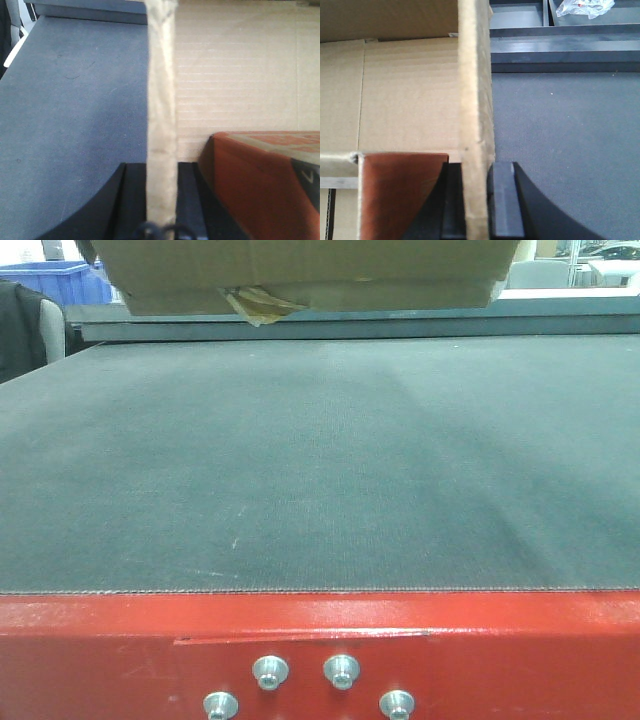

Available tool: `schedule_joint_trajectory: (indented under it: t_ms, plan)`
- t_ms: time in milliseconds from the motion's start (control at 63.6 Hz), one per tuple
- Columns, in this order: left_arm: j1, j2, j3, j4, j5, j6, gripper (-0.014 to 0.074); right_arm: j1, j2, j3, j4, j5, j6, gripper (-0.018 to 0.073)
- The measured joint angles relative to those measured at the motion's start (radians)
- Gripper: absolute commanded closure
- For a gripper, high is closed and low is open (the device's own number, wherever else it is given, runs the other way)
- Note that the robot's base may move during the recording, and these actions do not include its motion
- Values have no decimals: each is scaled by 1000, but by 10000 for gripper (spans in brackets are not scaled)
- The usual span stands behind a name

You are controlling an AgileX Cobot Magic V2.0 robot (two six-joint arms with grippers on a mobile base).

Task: Stack two boxes on right shelf middle
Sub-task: 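Lift the clamped box stack off the table with both grippers, then hold the box stack and drive the base away from the table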

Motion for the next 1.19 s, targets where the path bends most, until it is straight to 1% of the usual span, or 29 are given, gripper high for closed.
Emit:
schedule_joint_trajectory:
  t_ms: [1194]
  plan:
    - [0, -8, -1, 9, 2, 0, 708, 0, 0, 0, 0, -19, 0, 721]
